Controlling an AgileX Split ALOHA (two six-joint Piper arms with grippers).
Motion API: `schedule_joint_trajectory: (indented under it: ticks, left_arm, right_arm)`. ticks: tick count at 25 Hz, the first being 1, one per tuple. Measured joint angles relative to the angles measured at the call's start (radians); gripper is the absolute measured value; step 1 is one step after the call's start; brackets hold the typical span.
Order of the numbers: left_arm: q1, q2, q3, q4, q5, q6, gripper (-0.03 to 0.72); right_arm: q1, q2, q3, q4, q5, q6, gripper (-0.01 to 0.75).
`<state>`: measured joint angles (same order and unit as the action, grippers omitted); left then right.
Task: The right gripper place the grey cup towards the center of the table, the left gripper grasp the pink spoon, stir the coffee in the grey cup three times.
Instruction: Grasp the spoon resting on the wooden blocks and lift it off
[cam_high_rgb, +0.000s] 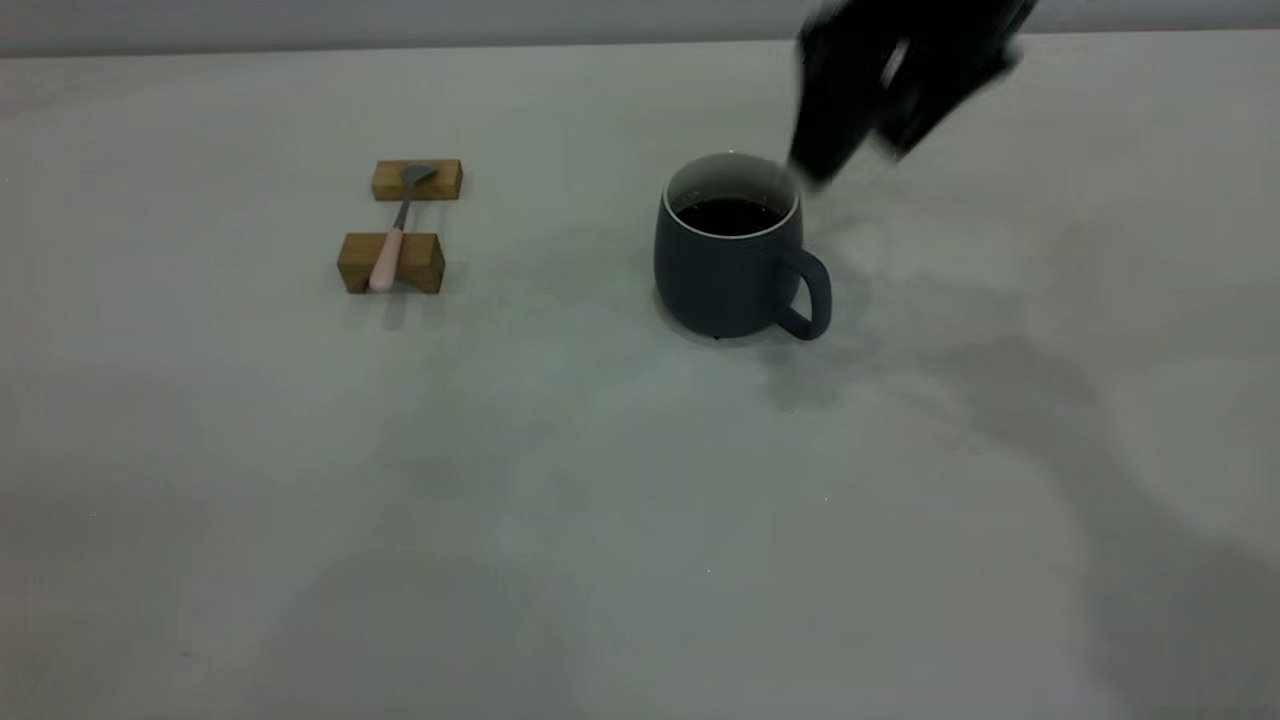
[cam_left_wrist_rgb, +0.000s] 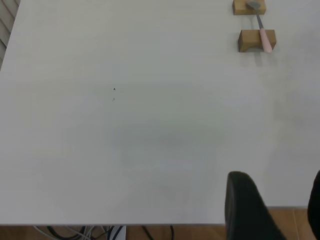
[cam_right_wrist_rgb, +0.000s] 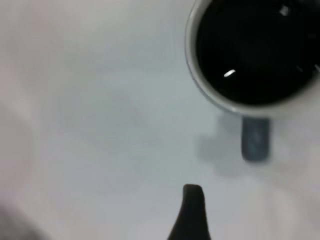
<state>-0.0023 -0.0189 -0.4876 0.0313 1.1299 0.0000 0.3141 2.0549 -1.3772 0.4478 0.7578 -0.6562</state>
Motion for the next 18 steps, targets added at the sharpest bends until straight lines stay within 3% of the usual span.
schedule_joint_trajectory:
  ticks: [4,11,18]
  left_arm:
    - [0.0,0.0,0.0,0.0,0.0,0.0,0.382]
    - [0.0,0.0,0.0,0.0,0.0,0.0,0.382]
    - [0.0,0.0,0.0,0.0,0.0,0.0,0.382]
  right_arm:
    - [-0.052,-0.21,0.0,-0.081,0.154,0.125,0.729]
    - [-0.055,-0.517,0.0,-0.329,0.433,0.422,0.729]
    - [-0.055,-0.776,0.072,-0.375,0.473,0.491,0.729]
